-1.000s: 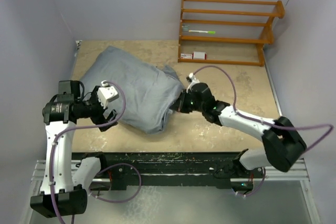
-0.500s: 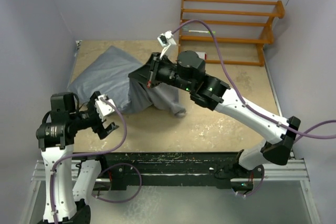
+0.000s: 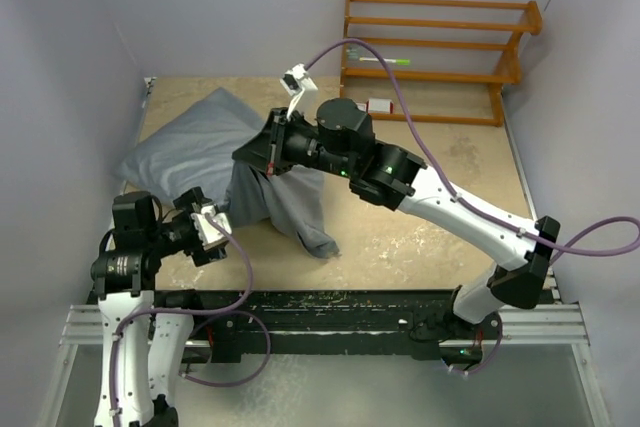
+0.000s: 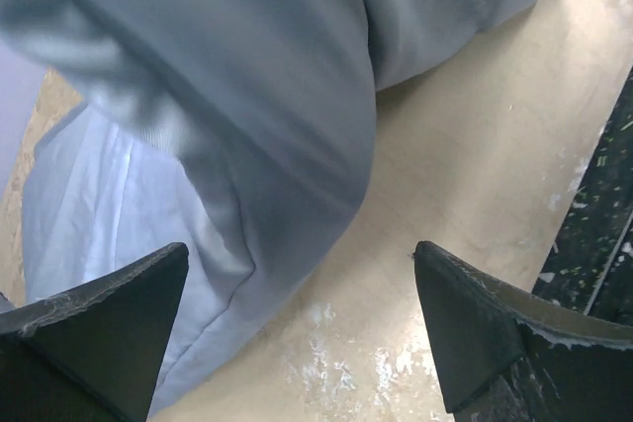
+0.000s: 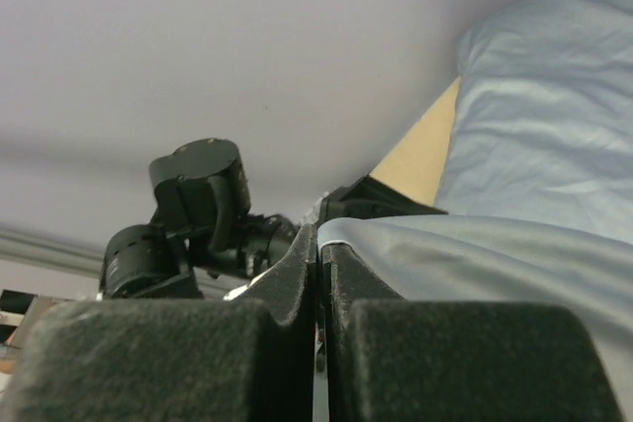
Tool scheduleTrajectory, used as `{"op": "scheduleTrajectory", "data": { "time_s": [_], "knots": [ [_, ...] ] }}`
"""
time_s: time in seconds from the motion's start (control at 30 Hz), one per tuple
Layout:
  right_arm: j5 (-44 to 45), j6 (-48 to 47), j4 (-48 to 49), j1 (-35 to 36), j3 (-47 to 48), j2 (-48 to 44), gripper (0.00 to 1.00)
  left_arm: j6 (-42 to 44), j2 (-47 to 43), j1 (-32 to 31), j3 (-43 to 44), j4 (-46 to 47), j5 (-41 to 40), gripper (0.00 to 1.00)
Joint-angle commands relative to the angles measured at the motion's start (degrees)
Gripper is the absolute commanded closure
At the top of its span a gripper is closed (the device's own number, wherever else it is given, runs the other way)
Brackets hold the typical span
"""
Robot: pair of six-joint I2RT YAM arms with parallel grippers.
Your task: Remove the pillowcase from the pillow
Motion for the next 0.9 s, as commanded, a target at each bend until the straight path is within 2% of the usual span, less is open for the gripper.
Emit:
{"op": "scheduleTrajectory", "data": {
  "time_s": [0.0,0.1,0.17,0.23,0.3,0.33,0.4,0.47,0.6,0.73,0.87],
  "knots": [
    [0.7,0.9,7.1,0.0,-2.1,-6.1,1.00,5.8,1.1,-0.2,-3.5,9.5,0.9,0.04],
    [-1.6,0.9,7.5,0.0,-3.2,-6.6,1.00,2.7,1.7,-0.3,-6.0,16.8,1.0,0.24],
    [-3.6,1.2,8.1,0.1,-4.6,-7.0,1.00,1.5,2.3,-0.3,-7.1,19.7,1.7,0.46],
    [-5.3,1.3,8.5,0.1,-6.5,-7.4,1.00,-2.7,2.9,-0.3,-8.1,23.7,1.4,0.77],
    [-5.8,1.2,7.4,0.1,-8.8,-8.0,1.00,-8.0,4.4,-0.3,-8.7,27.6,-1.1,0.96],
    [-6.1,1.2,6.2,0.1,-10.3,-8.8,0.99,-9.8,5.4,-0.3,-8.3,28.4,-3.0,1.00],
    [-7.0,0.6,5.2,-0.4,-14.6,-11.1,0.94,-13.0,7.4,-0.2,-7.4,28.8,-6.9,1.00],
    [-5.4,-2.3,2.5,-1.0,-18.0,-12.7,0.63,-13.5,8.7,-0.2,-7.0,28.2,-10.0,1.00],
    [-2.7,-7.1,-3.7,-3.6,-24.6,-16.8,0.38,-14.8,9.0,-0.2,-7.8,30.3,-16.0,1.00],
    [1.0,-11.4,-5.9,-6.8,-33.3,-23.1,0.25,-15.7,11.0,-0.2,-6.7,30.8,-21.5,1.00],
    [3.4,-18.2,-7.9,-6.8,-41.7,-24.7,0.16,-17.0,11.4,-0.2,-5.7,30.0,-24.2,1.00]
  ]
}}
